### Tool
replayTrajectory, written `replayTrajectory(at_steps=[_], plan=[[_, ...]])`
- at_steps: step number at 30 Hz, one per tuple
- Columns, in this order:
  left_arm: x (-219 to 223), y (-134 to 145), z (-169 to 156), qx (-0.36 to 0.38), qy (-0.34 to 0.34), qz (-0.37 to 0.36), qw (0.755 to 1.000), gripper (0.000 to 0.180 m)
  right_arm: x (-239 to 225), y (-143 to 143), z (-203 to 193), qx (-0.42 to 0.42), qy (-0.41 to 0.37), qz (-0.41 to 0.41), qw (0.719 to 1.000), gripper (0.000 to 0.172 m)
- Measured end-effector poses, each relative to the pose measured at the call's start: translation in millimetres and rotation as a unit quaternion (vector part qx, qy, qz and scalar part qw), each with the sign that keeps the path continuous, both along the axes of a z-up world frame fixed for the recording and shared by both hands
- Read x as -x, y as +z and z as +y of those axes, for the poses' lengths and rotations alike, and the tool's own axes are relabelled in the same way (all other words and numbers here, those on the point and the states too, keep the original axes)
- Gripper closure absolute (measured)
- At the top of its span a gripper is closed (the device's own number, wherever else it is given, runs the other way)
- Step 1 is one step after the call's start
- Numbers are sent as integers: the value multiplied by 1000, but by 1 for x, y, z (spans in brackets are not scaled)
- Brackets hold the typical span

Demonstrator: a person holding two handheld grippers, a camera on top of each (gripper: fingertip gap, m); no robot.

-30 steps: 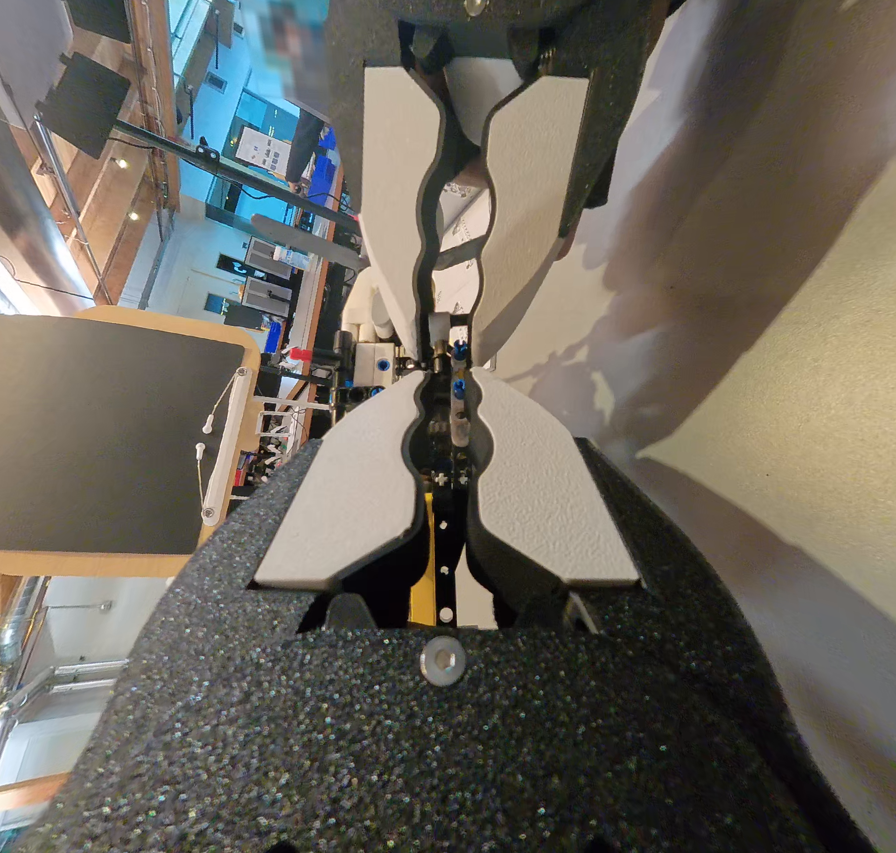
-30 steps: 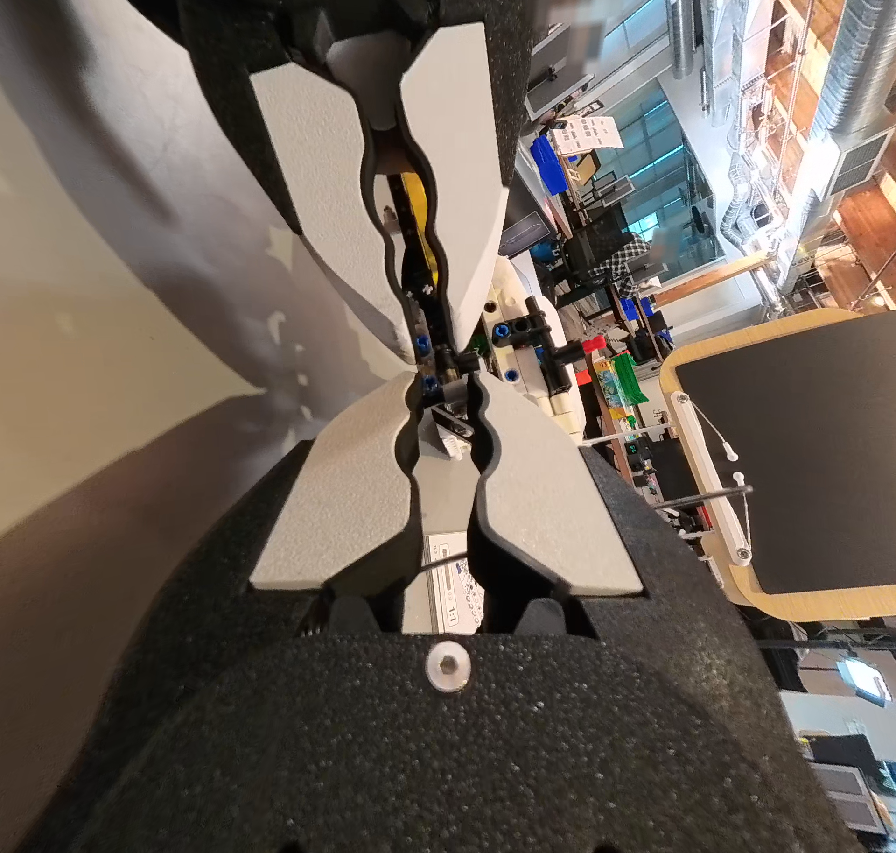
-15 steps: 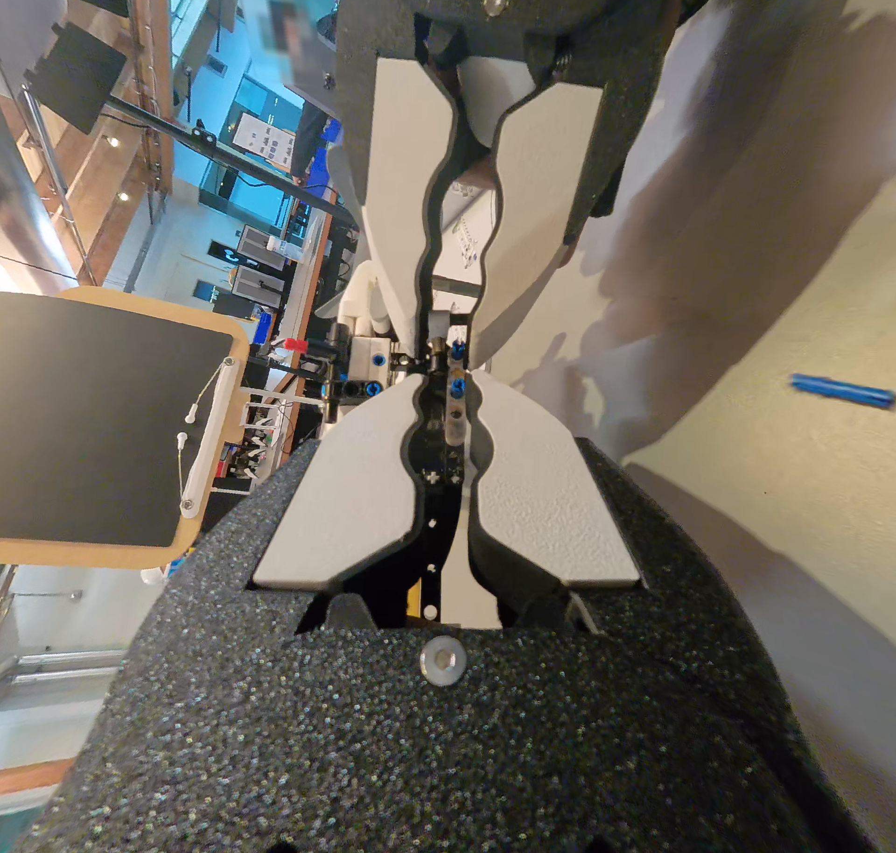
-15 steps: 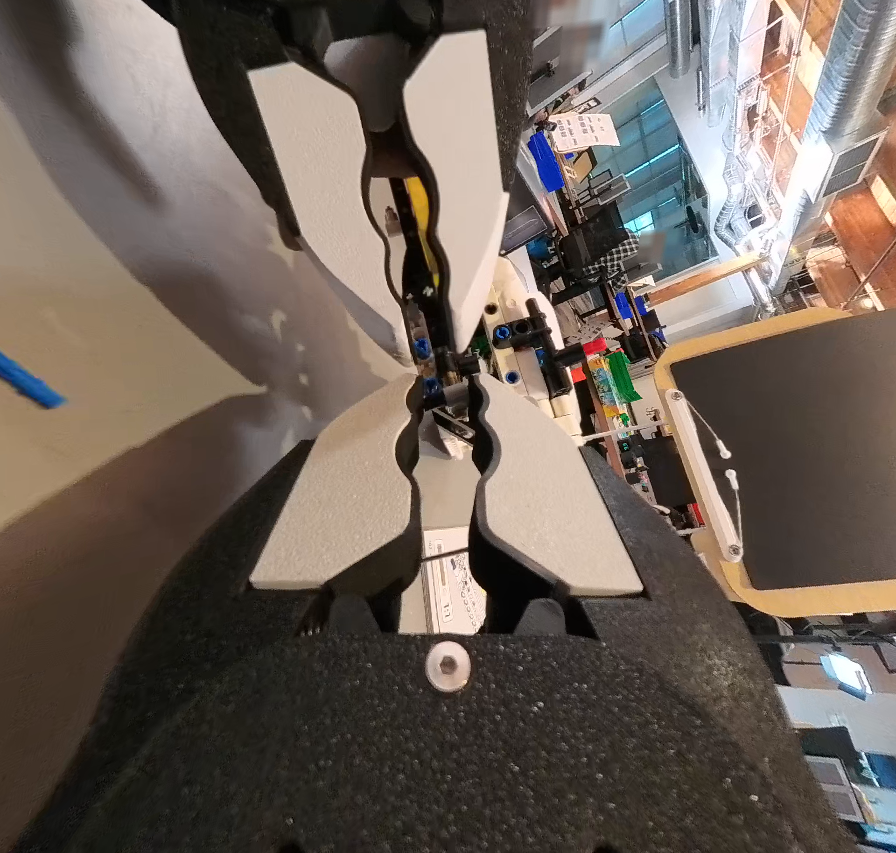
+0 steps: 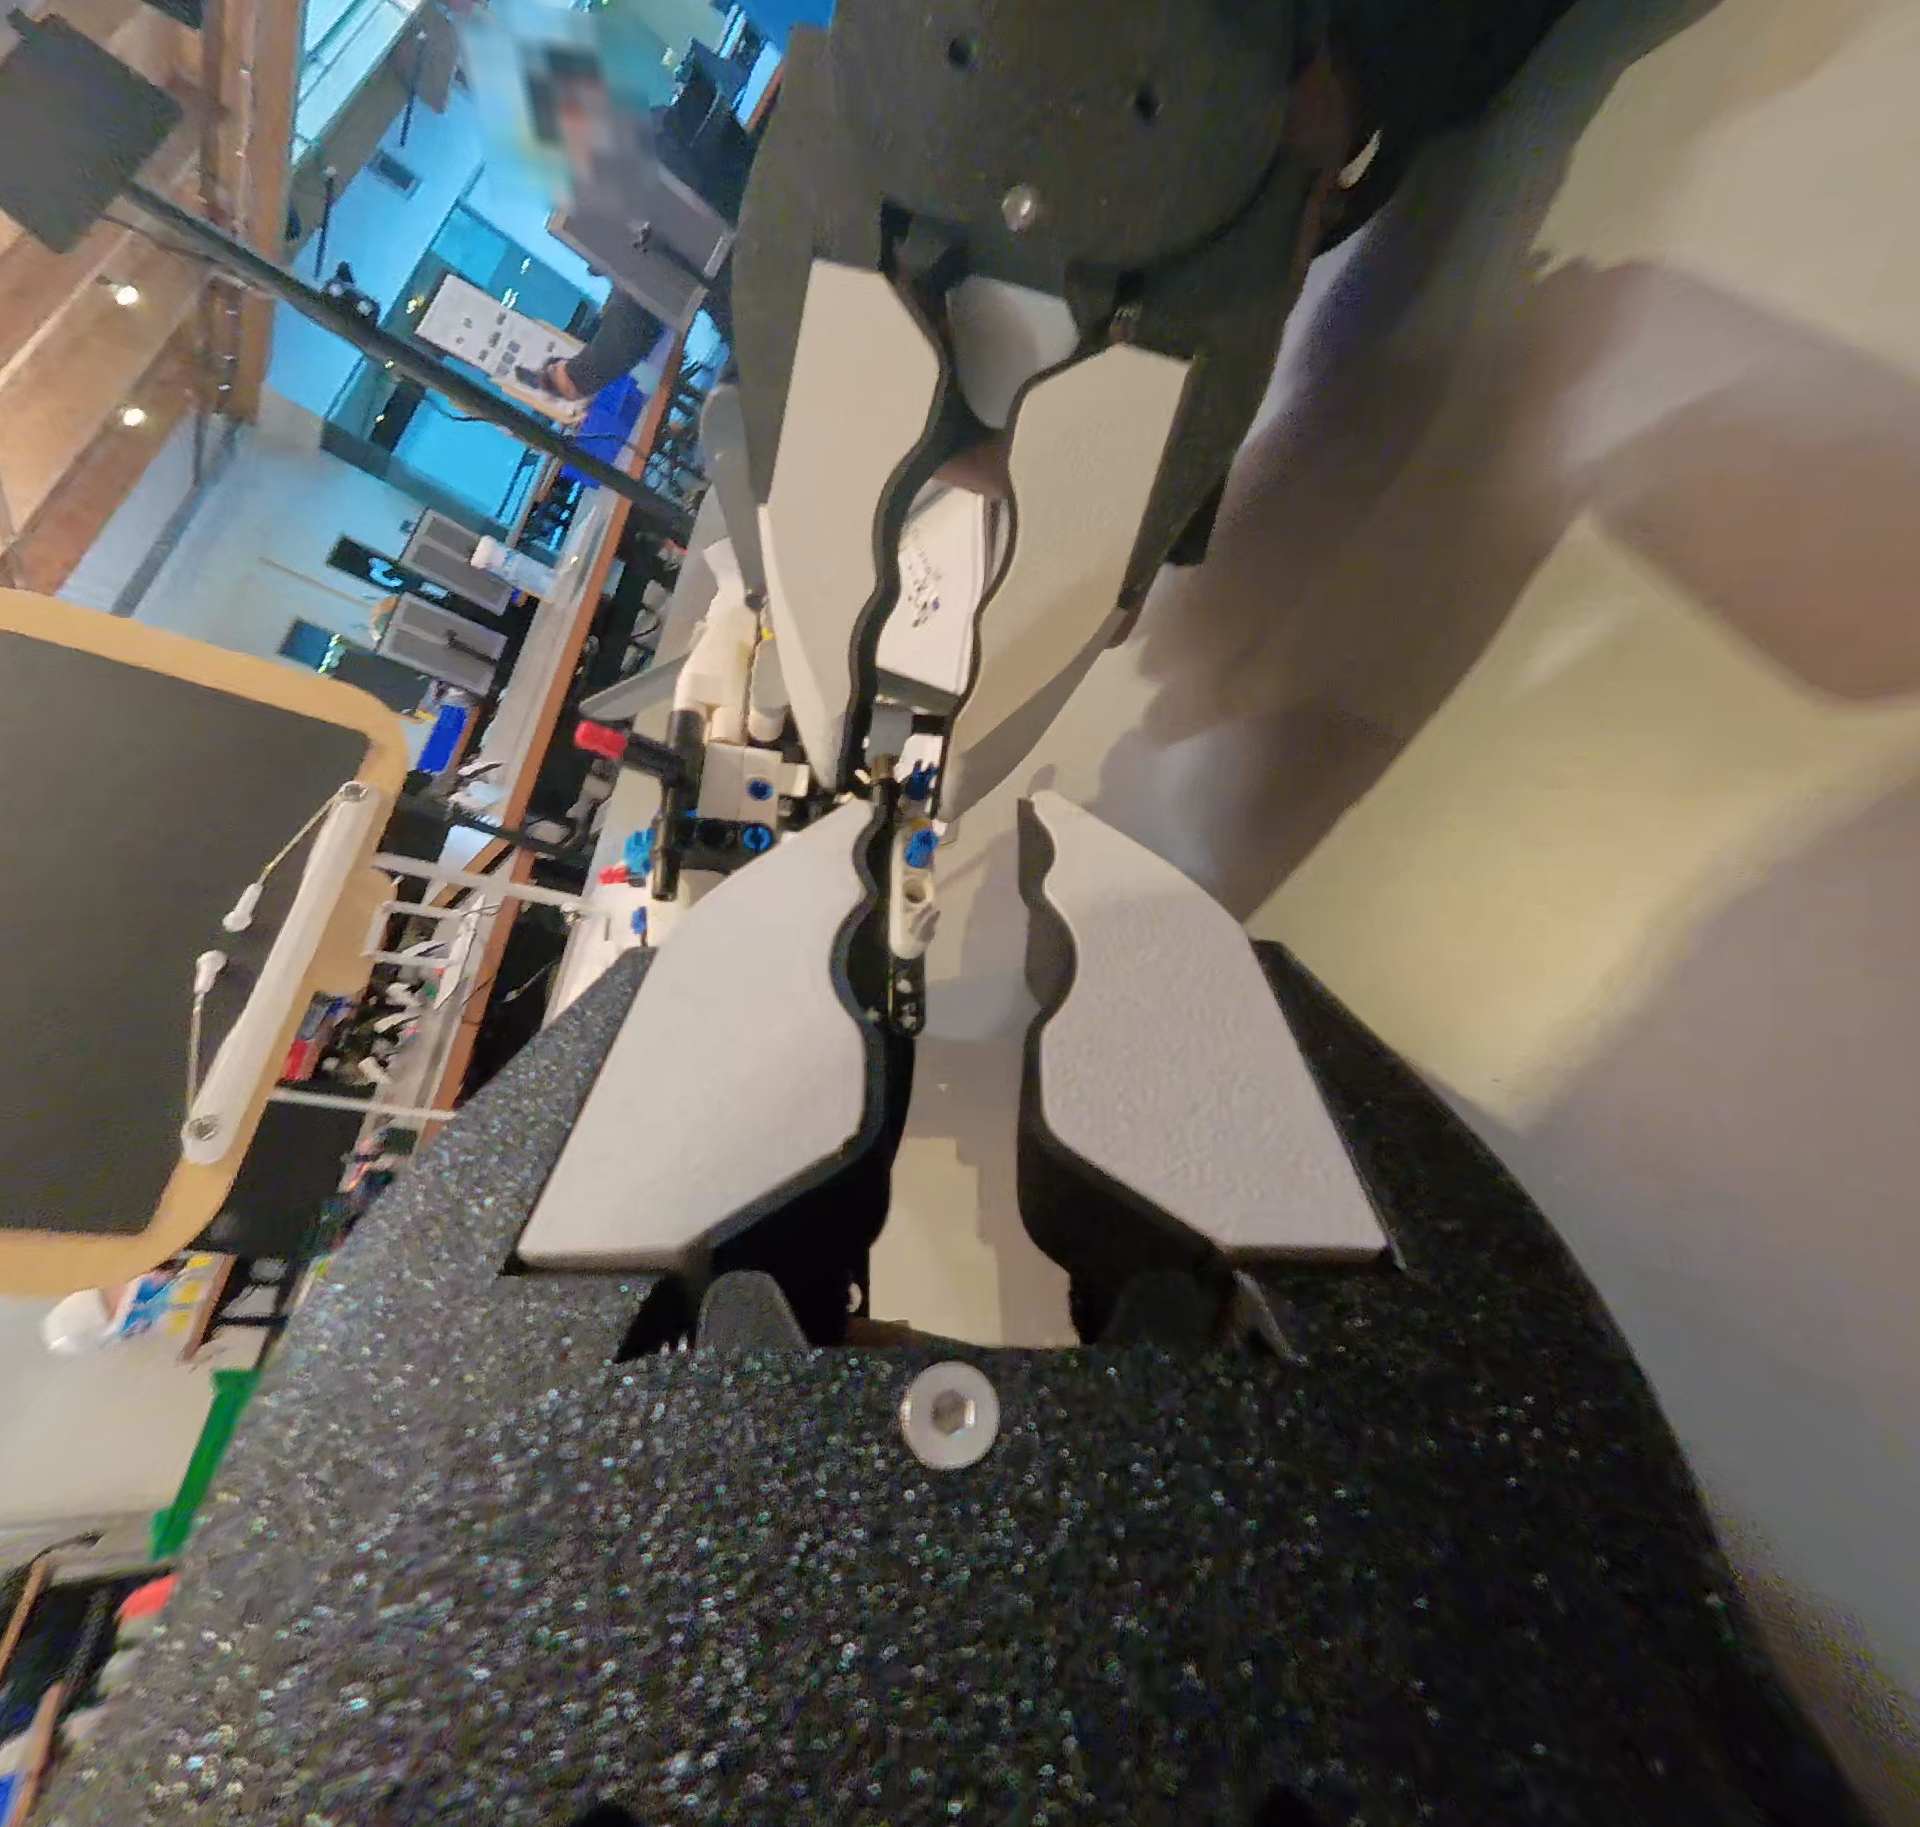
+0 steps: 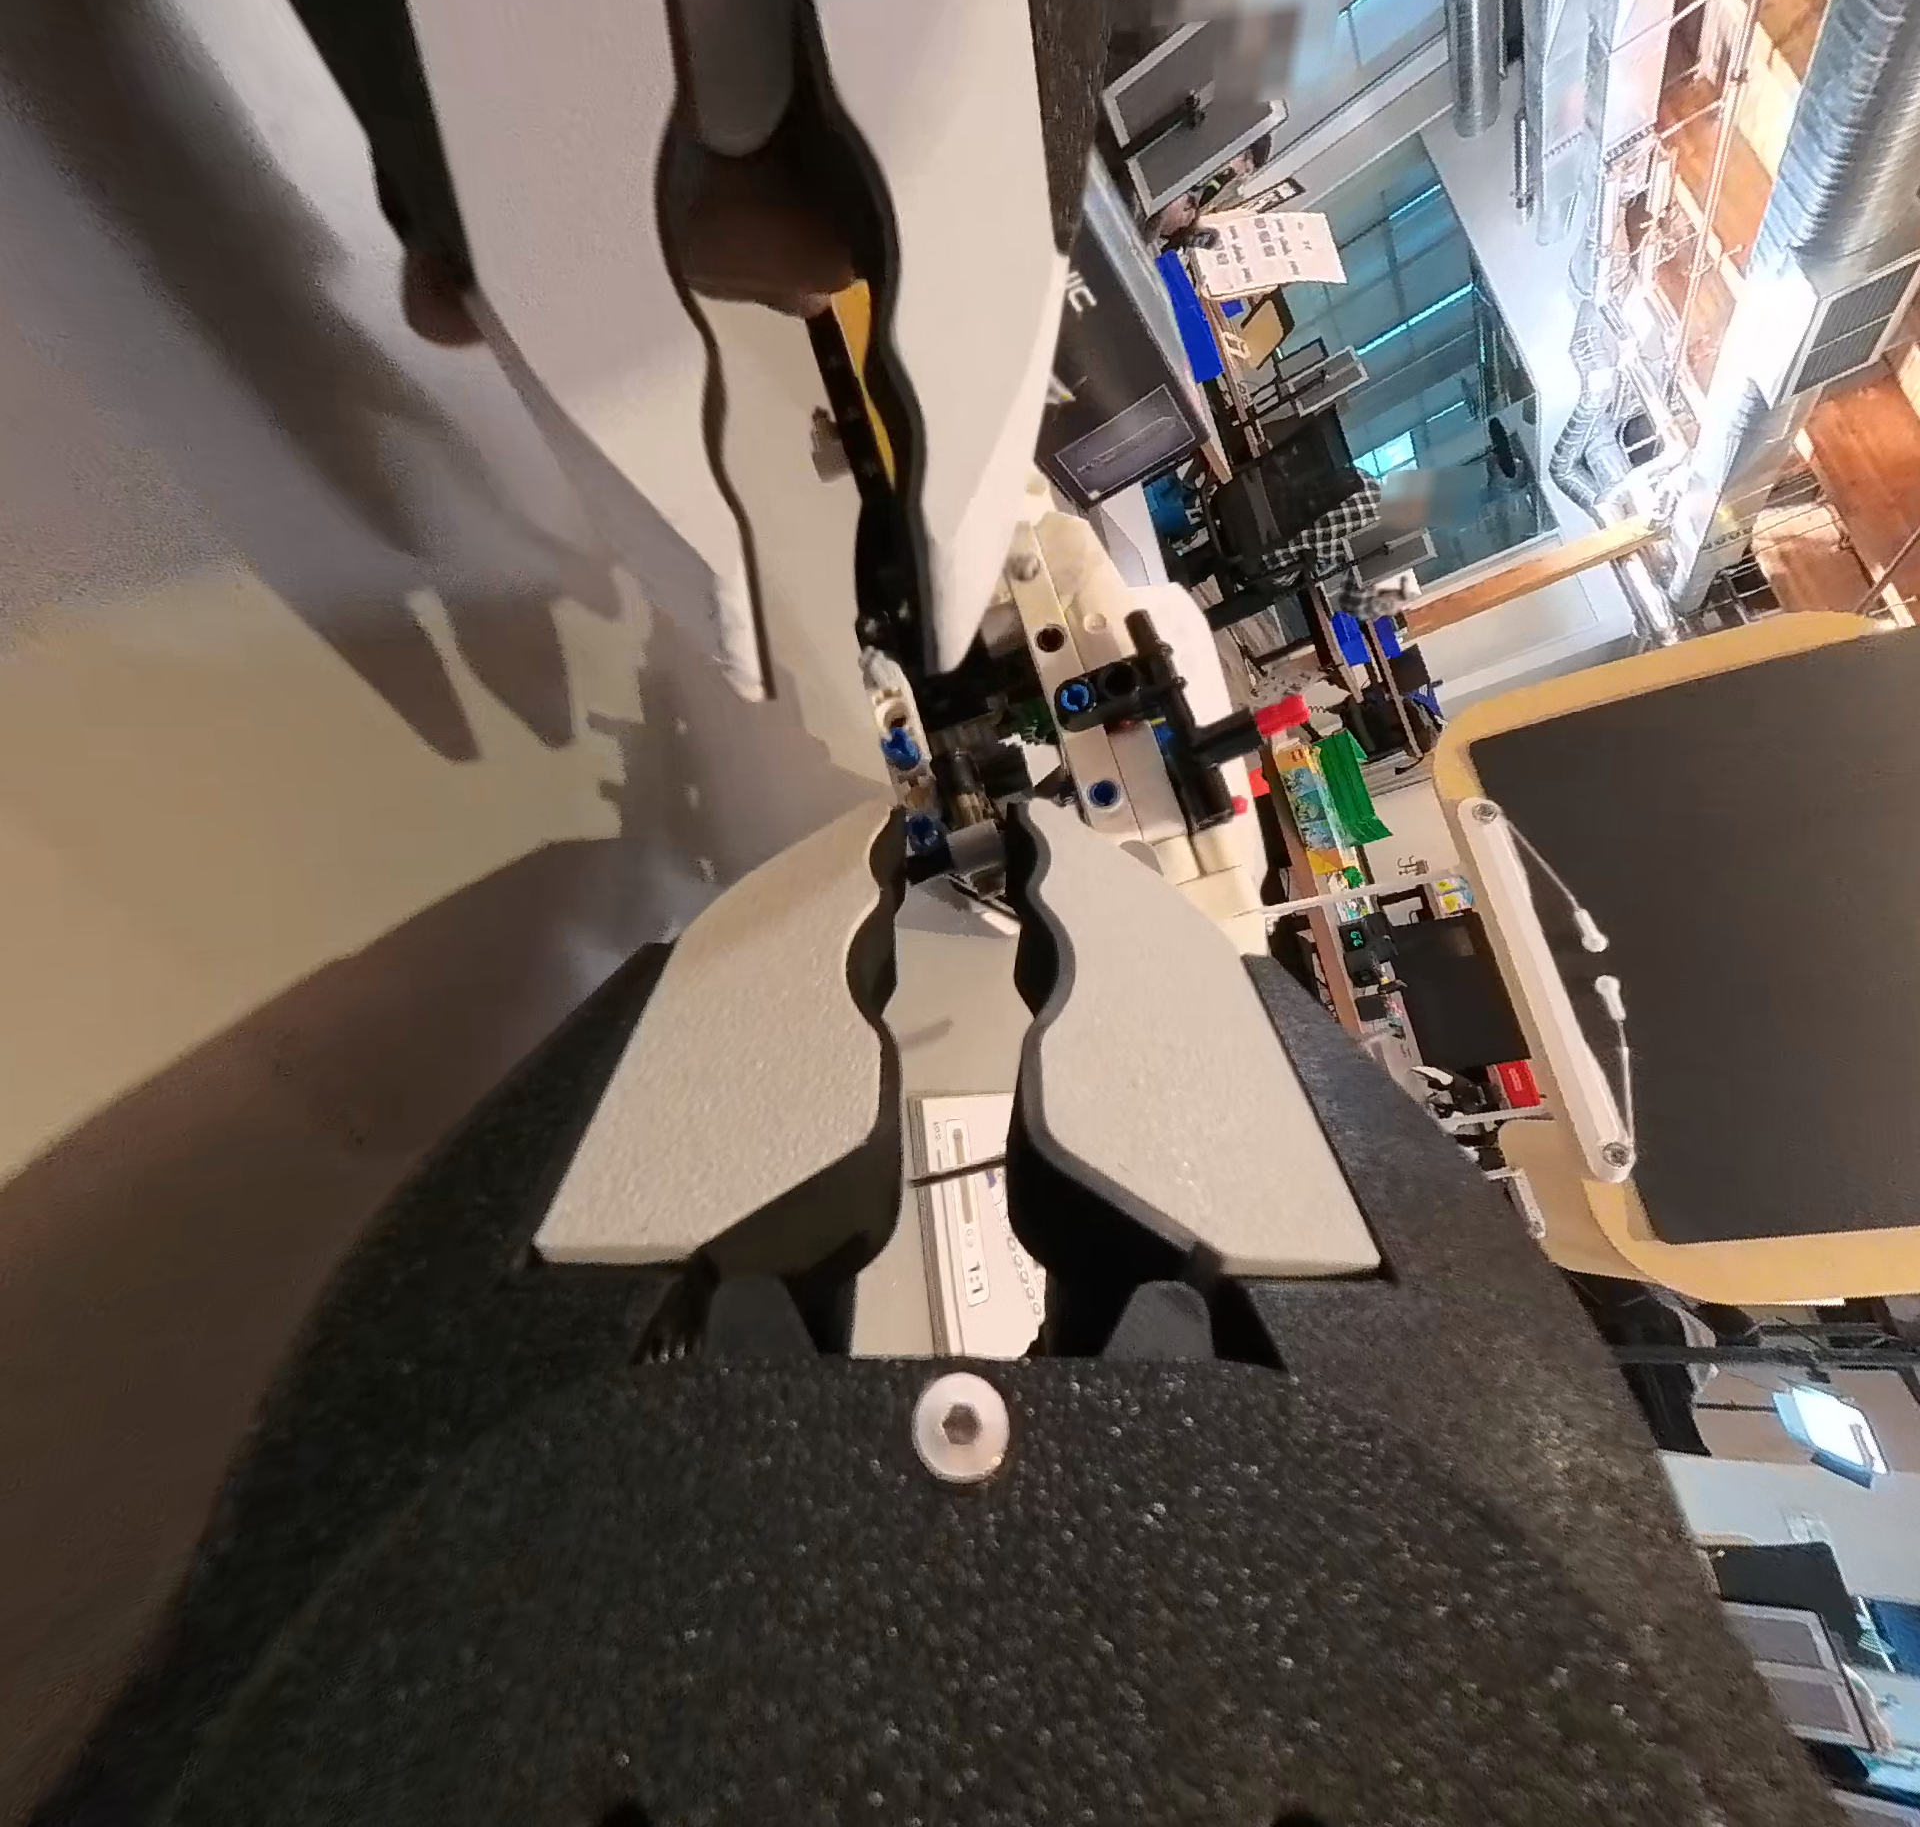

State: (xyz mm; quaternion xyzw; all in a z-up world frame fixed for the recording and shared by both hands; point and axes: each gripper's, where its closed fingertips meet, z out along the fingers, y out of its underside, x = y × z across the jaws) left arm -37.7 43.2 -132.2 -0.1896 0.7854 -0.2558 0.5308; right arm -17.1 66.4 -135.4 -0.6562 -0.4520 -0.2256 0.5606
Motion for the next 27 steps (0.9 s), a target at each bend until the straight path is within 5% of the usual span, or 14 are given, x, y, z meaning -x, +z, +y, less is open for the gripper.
replayTrajectory(at_steps=[7,18,27], plan=[[8,1,-12,48,-36,19,998,156,0,-5,1,2,4,0,1000,153],[31,21,9,63,14,-18,998,157,29,-6,19,-39,5,-90,995,154],[64,-4,-2,94,15,42,995,157,68,-6,38,-43,32,-94,994,154]])
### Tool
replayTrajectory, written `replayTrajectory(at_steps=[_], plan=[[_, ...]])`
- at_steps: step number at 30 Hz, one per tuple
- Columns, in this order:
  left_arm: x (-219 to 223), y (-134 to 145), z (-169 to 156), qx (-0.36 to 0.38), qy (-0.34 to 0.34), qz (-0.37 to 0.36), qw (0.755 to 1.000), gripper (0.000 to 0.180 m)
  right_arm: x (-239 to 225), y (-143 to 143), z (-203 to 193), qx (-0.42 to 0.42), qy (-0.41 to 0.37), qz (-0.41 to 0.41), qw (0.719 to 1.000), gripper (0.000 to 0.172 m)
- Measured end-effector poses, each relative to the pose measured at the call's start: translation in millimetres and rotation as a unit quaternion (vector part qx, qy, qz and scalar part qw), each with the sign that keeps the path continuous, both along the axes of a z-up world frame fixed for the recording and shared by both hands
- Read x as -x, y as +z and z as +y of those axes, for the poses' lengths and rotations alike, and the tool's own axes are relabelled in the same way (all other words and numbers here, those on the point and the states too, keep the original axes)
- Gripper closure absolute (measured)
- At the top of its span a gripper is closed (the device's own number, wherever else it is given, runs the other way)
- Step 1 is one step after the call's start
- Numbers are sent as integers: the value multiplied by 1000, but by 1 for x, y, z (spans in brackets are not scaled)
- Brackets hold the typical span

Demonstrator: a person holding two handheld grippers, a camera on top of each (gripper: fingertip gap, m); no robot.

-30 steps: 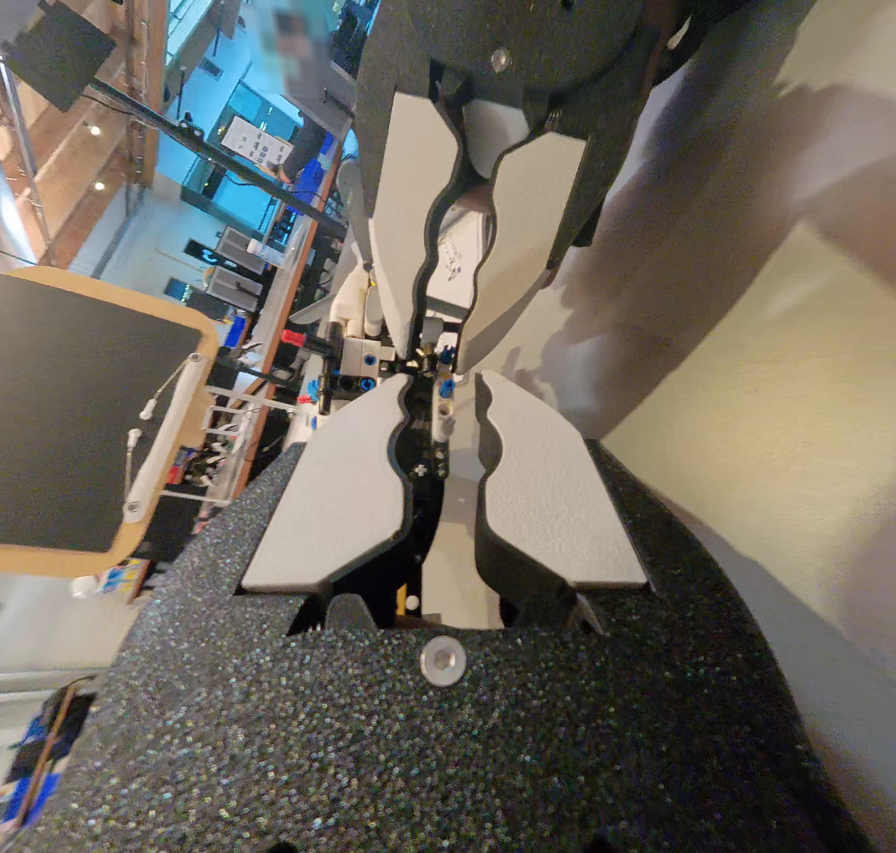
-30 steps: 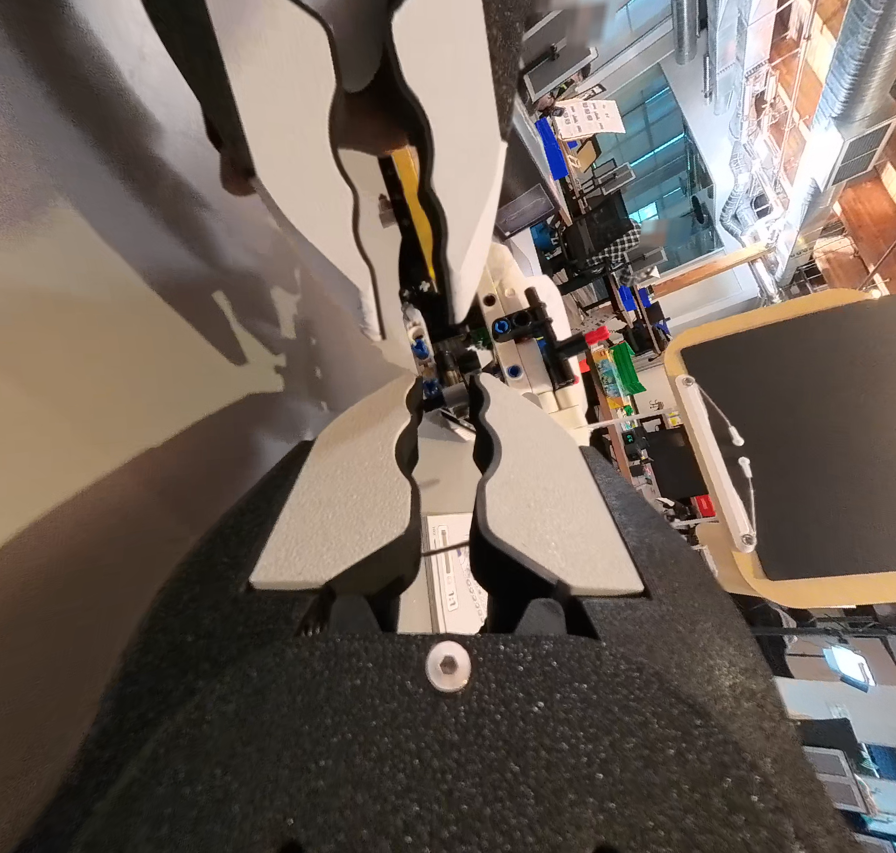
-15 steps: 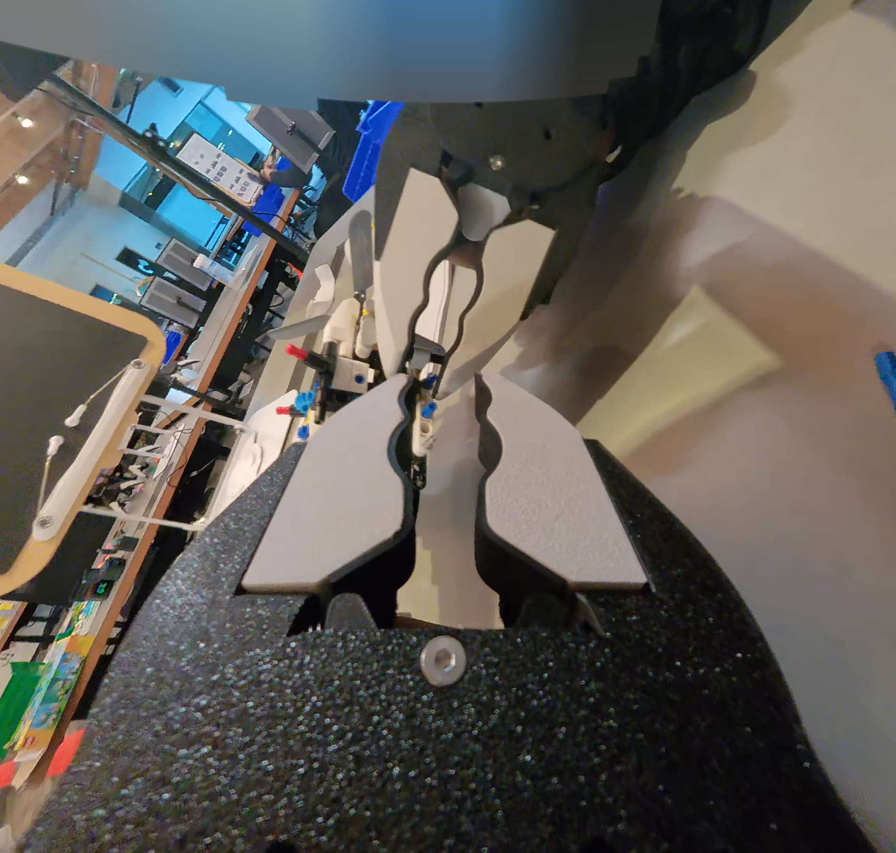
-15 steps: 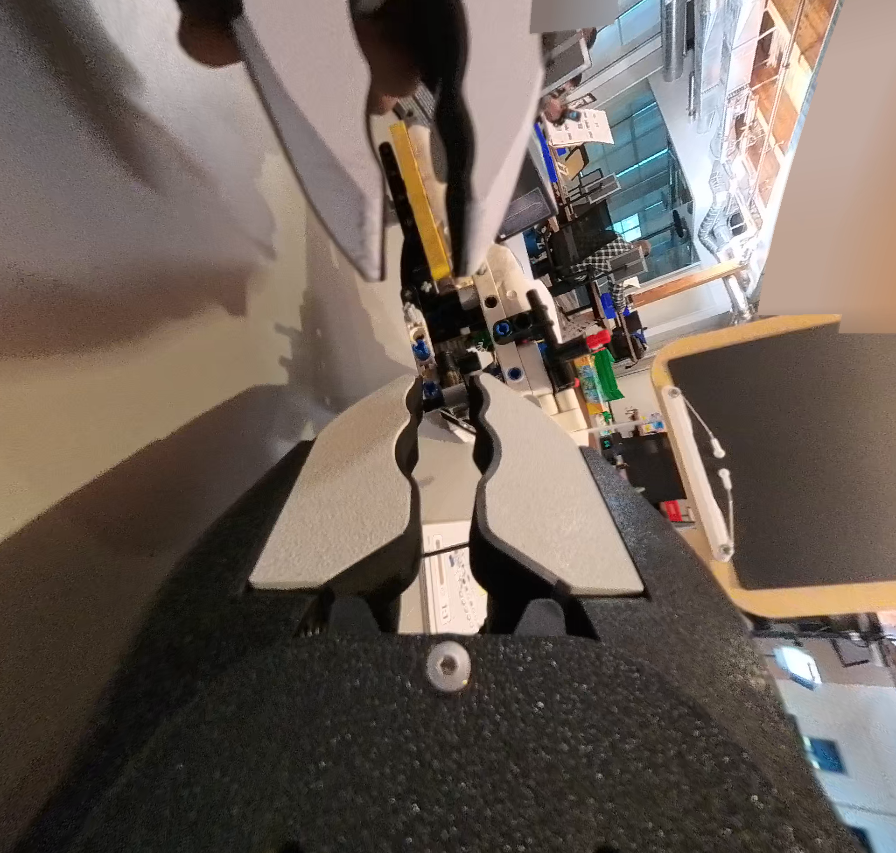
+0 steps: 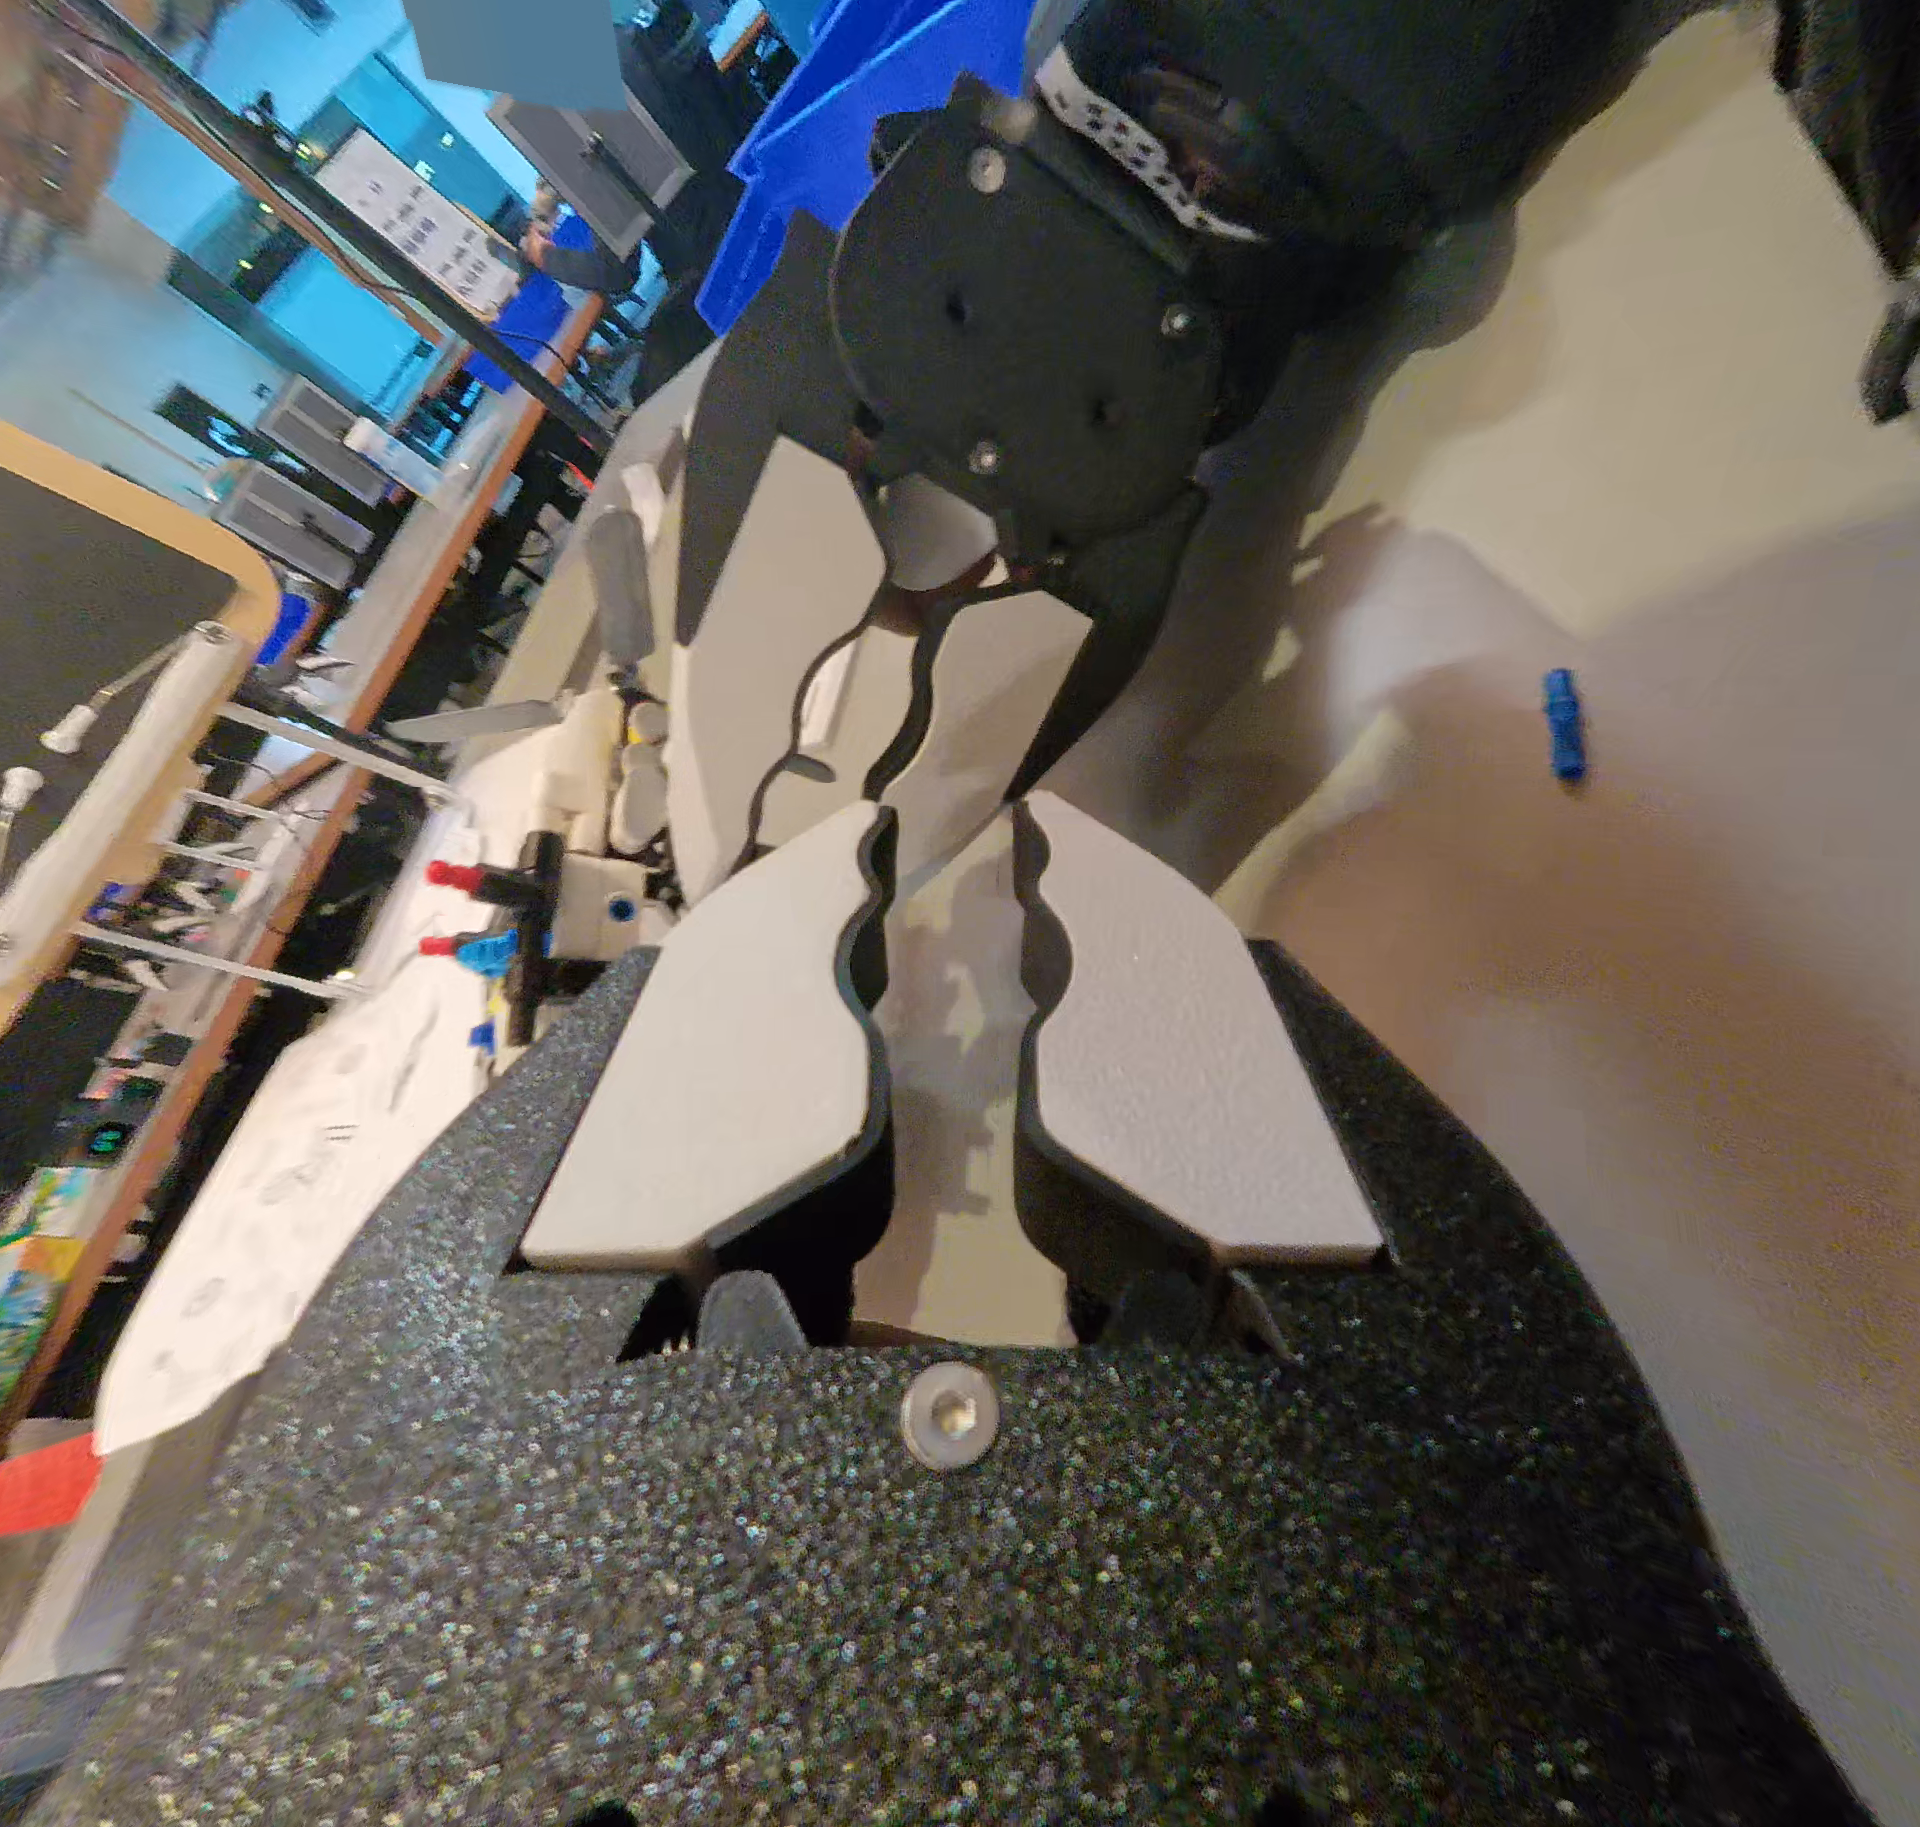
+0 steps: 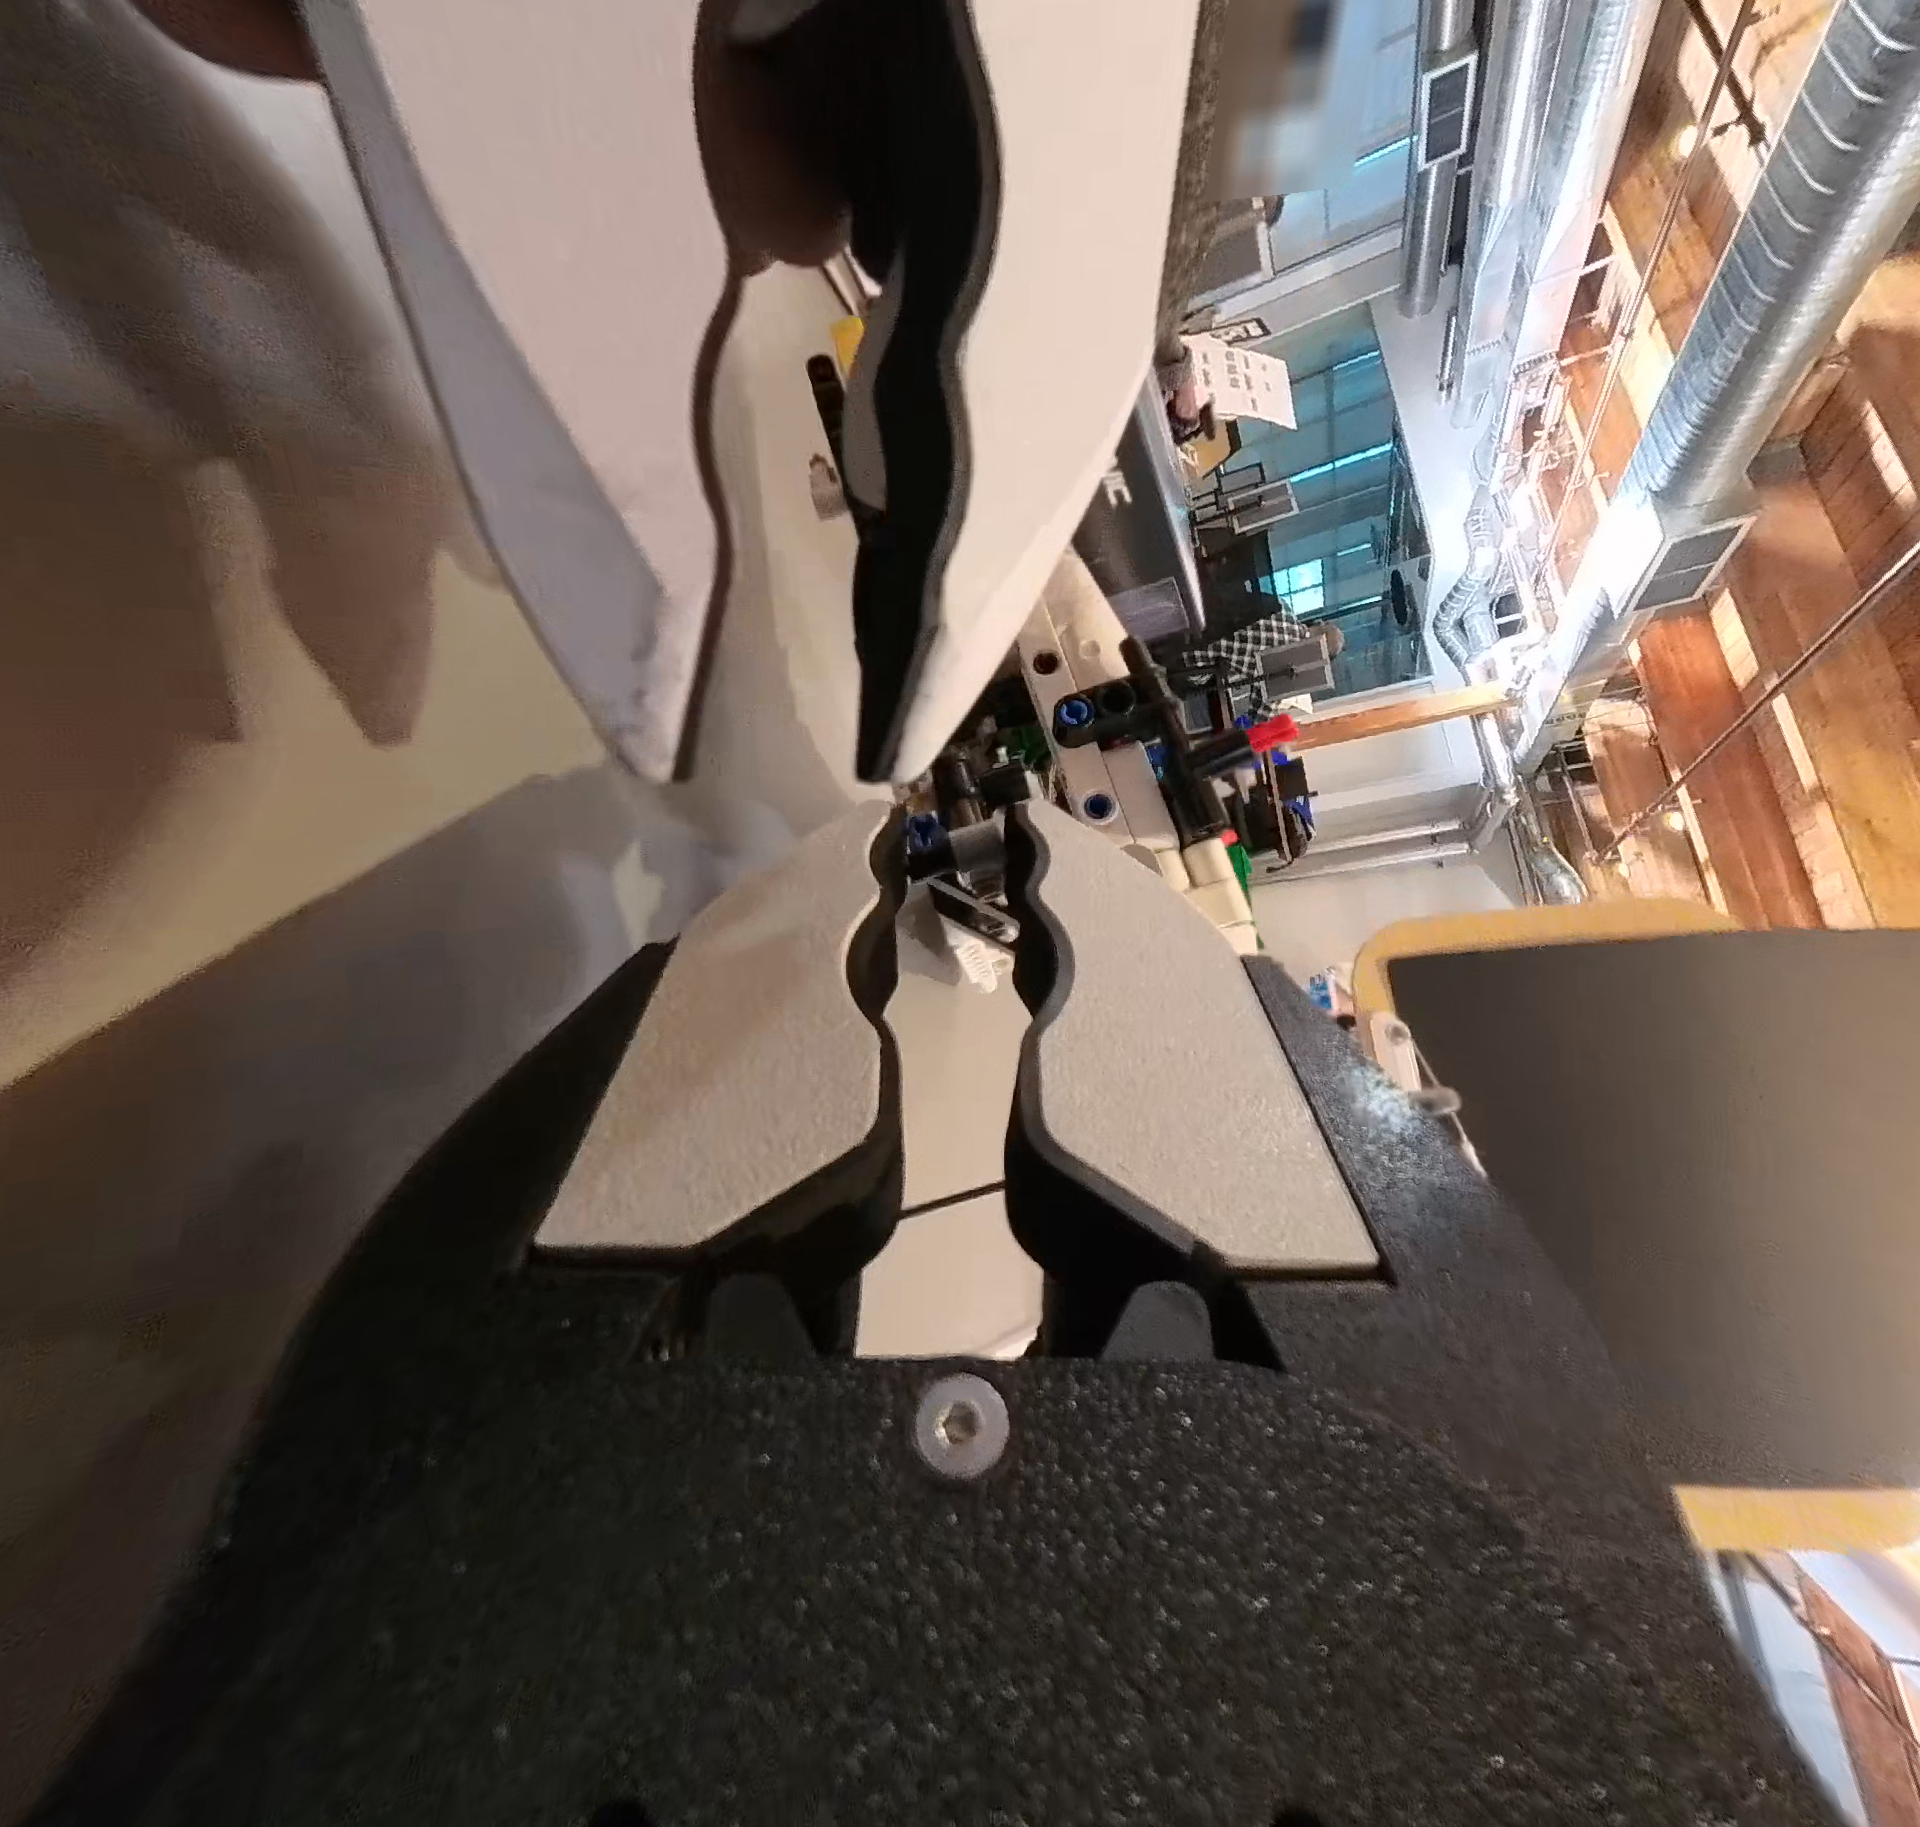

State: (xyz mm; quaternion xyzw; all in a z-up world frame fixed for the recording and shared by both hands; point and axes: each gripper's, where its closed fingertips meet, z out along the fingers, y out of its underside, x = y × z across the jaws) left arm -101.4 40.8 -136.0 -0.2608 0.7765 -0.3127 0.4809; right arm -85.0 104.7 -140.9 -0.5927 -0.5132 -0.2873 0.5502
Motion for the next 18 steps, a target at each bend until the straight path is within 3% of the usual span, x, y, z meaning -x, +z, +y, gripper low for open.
replayTrajectory(at_steps=[5,11,18], plan=[[19,-23,-14,63,0,81,995,156,12,-5,0,2,17,-7,1000,154],[32,-37,-65,185,-27,173,967,149,3,-10,-4,8,33,11,999,154],[32,-65,-96,145,-30,245,958,146,-7,-14,-11,11,41,15,999,154]])
